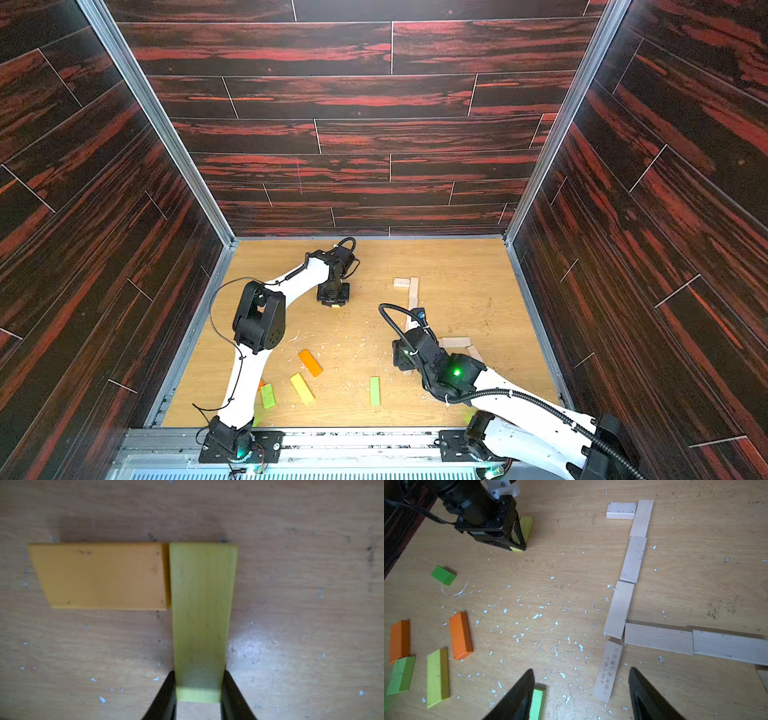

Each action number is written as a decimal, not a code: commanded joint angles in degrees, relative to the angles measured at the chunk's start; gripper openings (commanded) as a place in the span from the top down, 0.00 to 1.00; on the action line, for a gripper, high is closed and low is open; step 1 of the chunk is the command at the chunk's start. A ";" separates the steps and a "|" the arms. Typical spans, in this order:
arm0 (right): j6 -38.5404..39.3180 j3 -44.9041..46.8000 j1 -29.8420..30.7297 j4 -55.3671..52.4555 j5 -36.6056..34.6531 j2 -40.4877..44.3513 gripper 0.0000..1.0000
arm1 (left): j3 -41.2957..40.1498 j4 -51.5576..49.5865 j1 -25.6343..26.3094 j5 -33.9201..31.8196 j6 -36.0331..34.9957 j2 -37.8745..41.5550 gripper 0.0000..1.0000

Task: Assemble a giraffe with building blocks
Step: Assemble the building block at the center of the board.

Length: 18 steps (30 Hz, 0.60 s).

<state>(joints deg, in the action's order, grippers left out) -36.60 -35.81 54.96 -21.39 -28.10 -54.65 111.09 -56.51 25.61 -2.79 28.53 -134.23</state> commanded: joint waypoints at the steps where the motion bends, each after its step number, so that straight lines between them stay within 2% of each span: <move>1: -0.45 0.39 0.33 0.69 -0.47 0.82 0.28 | -1.66 -0.62 -1.01 -0.48 0.90 0.64 0.82; 18: -0.58 0.48 0.32 0.80 -0.16 0.67 0.28 | -3.41 0.44 -2.10 -0.91 2.17 1.50 0.82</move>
<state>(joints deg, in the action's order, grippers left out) -36.60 -35.81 54.96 -21.39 -28.08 -54.63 109.60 -55.20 24.16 -2.61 30.28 -133.43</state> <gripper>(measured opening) 0.721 0.341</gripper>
